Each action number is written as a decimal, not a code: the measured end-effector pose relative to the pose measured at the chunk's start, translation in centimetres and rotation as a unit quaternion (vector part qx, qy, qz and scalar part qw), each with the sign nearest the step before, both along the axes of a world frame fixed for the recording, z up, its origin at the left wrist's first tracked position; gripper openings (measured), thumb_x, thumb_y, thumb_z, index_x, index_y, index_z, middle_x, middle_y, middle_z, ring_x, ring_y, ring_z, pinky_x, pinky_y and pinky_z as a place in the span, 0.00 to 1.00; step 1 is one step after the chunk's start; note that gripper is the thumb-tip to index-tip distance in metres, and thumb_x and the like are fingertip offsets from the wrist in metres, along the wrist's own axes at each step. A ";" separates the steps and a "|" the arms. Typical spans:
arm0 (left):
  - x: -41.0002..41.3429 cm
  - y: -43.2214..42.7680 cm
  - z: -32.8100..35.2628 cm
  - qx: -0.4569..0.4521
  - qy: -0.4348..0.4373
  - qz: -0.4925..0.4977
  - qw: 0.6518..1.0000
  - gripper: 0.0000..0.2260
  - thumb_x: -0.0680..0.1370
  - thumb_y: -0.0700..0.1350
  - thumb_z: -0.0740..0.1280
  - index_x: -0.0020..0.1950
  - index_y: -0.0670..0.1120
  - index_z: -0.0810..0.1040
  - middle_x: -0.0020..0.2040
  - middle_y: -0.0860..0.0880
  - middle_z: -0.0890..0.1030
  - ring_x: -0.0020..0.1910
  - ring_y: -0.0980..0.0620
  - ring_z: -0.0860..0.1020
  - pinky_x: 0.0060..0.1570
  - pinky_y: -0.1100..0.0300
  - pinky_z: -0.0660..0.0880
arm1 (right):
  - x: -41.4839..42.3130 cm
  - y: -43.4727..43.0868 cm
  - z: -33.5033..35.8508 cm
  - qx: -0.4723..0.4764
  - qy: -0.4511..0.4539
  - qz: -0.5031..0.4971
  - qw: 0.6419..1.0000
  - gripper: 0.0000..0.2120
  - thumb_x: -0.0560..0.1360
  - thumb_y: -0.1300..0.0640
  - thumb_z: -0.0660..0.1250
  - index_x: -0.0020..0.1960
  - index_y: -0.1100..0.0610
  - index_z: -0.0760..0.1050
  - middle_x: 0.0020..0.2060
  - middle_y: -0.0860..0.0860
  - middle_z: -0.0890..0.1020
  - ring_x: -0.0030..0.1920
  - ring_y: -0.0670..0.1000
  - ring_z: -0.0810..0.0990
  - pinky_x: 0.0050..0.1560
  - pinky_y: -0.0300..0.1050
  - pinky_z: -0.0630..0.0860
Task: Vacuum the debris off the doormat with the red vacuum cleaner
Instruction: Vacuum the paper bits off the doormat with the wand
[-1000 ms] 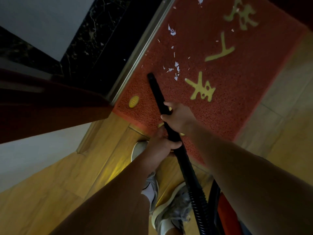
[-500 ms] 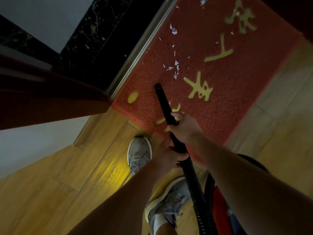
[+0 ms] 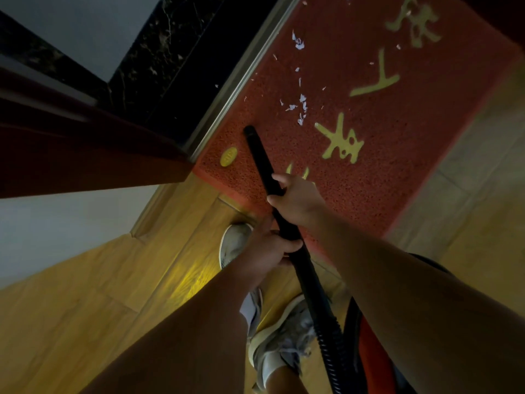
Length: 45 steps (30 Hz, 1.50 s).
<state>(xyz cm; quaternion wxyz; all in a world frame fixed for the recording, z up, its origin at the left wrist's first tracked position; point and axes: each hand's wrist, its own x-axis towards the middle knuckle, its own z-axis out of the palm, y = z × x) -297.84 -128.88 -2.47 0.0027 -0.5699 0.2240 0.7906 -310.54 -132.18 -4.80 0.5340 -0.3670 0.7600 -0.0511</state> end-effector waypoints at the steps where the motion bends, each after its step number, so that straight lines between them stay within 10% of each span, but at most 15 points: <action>1: 0.1 -0.3 -0.2 -0.002 0.000 -0.001 1.000 0.26 0.75 0.34 0.72 0.69 0.52 0.72 0.56 0.40 0.83 0.51 0.42 0.85 0.54 0.41 0.82 | 0.1 -0.4 -0.2 -0.002 0.003 0.006 1.000 0.29 0.77 0.52 0.68 0.77 0.46 0.66 0.65 0.53 0.80 0.60 0.54 0.81 0.59 0.48 0.79; 45: -1.8 -7.4 -0.7 -0.004 0.011 0.020 1.000 0.25 0.76 0.32 0.70 0.70 0.50 0.73 0.56 0.38 0.83 0.51 0.41 0.85 0.53 0.42 0.82 | -1.6 -7.2 -1.0 -0.047 0.031 0.012 0.998 0.29 0.76 0.52 0.69 0.76 0.49 0.68 0.64 0.54 0.81 0.60 0.54 0.81 0.61 0.51 0.78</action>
